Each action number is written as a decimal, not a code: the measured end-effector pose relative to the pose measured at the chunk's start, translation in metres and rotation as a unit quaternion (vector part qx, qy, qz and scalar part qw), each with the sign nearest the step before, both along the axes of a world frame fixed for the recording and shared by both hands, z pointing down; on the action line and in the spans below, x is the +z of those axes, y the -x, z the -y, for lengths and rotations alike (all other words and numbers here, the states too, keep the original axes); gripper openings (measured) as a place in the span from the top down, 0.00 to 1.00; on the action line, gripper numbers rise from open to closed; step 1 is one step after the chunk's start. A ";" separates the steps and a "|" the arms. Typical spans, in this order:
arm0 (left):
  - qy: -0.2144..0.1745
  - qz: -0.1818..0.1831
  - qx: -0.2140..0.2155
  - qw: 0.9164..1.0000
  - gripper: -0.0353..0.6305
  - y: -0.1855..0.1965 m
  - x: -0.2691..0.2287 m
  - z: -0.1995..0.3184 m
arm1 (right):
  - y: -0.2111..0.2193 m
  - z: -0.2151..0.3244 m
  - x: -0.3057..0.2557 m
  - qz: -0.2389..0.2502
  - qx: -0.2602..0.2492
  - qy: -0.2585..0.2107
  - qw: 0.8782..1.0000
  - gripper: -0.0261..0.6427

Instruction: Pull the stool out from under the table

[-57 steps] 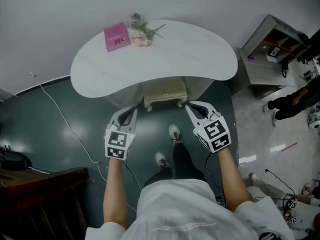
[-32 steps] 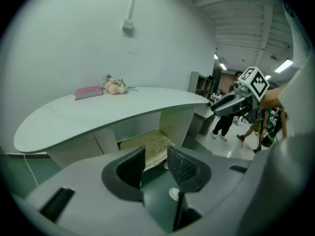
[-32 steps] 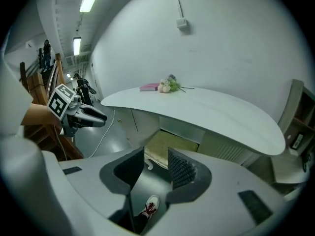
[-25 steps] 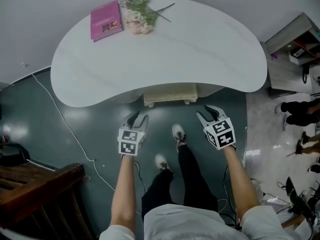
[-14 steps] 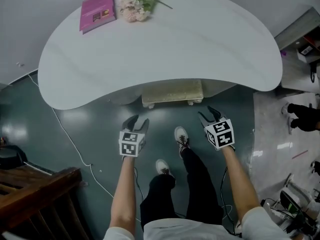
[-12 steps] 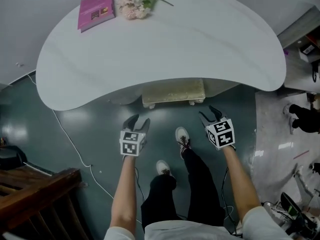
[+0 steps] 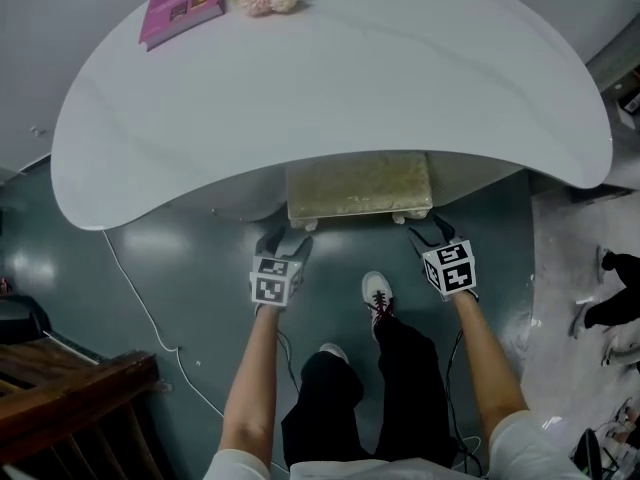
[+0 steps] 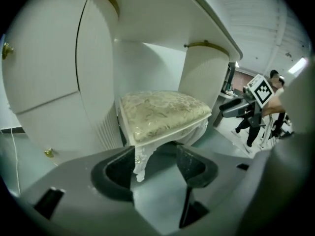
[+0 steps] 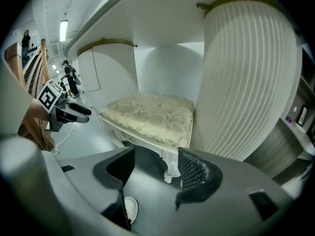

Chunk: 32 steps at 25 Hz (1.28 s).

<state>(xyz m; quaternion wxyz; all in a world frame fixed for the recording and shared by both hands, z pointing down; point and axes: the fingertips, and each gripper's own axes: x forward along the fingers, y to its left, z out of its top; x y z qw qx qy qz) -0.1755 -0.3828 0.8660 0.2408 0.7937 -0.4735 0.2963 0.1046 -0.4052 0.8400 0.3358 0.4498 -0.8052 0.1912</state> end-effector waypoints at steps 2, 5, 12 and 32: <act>0.004 0.006 0.012 1.000 0.54 0.001 0.016 0.002 | -0.005 0.007 0.022 -0.009 0.007 0.001 1.000 0.56; 0.008 0.014 0.016 1.000 0.52 0.006 0.041 0.007 | -0.014 0.018 0.050 -0.027 0.023 -0.006 0.999 0.54; -0.010 0.037 0.011 0.999 0.45 0.010 0.087 0.030 | -0.025 0.049 0.094 -0.059 0.009 -0.033 0.998 0.51; -0.022 0.051 -0.020 0.998 0.48 0.004 0.111 0.059 | -0.018 0.060 0.114 -0.083 0.007 -0.053 0.995 0.52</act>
